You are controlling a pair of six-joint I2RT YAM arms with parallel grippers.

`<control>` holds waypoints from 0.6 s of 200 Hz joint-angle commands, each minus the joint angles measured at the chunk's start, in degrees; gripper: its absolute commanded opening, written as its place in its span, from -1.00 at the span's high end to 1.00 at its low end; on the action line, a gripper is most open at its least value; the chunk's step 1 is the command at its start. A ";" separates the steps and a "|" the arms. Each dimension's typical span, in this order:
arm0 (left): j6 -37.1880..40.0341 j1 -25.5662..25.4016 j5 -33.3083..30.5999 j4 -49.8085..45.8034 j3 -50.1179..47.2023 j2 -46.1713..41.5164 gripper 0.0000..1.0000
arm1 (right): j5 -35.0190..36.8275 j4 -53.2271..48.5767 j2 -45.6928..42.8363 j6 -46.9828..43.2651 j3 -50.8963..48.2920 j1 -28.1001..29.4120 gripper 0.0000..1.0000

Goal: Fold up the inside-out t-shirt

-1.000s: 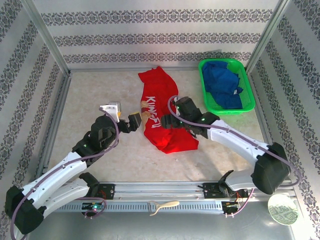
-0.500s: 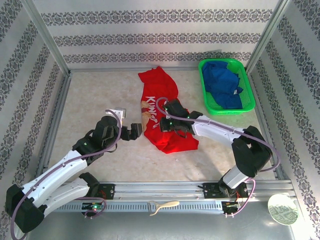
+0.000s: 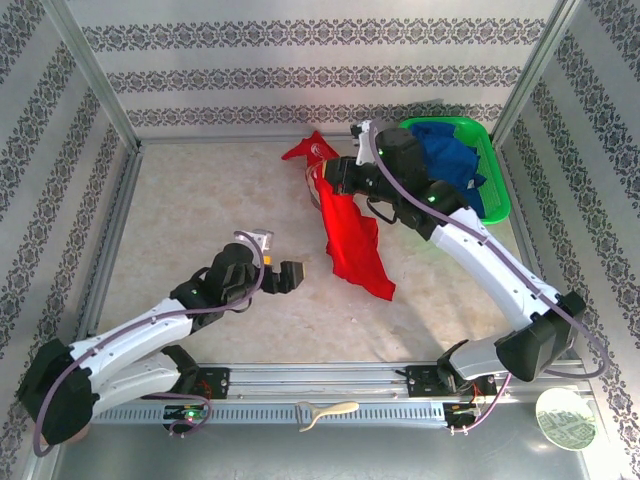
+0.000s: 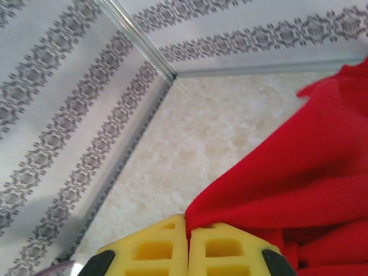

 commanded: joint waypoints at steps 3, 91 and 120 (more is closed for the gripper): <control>-0.49 -3.31 -4.01 15.19 3.15 4.61 -0.99 | -1.21 -1.05 -0.35 1.19 3.77 0.06 1.00; 6.96 -2.67 -9.52 17.89 16.58 22.87 0.69 | 6.28 -3.77 -3.60 0.44 8.15 -3.44 1.00; 9.85 10.82 6.25 8.62 17.92 10.42 1.00 | 9.05 -6.67 -7.85 -1.84 5.49 -8.06 1.00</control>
